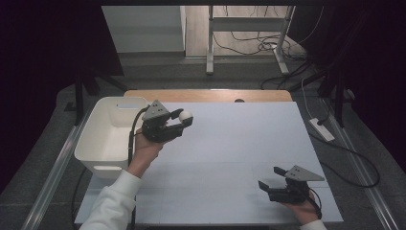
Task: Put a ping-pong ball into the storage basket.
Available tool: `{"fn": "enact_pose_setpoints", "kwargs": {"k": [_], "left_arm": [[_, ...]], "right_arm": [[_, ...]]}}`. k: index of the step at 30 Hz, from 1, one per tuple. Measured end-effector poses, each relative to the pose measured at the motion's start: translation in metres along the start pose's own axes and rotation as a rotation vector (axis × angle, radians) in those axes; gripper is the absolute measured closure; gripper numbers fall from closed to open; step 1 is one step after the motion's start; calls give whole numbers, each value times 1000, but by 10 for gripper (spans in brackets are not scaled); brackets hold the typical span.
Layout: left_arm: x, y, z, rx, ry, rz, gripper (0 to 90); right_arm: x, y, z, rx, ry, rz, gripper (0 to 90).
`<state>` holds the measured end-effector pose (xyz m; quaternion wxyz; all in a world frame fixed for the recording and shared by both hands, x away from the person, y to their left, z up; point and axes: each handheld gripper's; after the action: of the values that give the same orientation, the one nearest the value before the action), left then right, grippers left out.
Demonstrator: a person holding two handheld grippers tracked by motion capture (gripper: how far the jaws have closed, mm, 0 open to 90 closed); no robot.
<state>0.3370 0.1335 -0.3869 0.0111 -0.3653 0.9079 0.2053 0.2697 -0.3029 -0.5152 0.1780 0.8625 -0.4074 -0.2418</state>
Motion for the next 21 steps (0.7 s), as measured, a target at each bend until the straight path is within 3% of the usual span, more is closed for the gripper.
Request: {"fn": "enact_pose_setpoints", "kwargs": {"k": [21], "left_arm": [[-21, 24, 7, -3, 29, -75, 508]], "right_arm": [[0, 1, 0, 2, 2, 1, 155]]}}
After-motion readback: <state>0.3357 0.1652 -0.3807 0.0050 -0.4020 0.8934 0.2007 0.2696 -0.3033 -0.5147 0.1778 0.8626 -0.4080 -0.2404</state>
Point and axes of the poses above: each handheld gripper's, and its own axes: y roughly backward along the jaws, z roughly out of its underside, x roughly to its right, and after that the axes turned 15 degrees about -y, right-handed
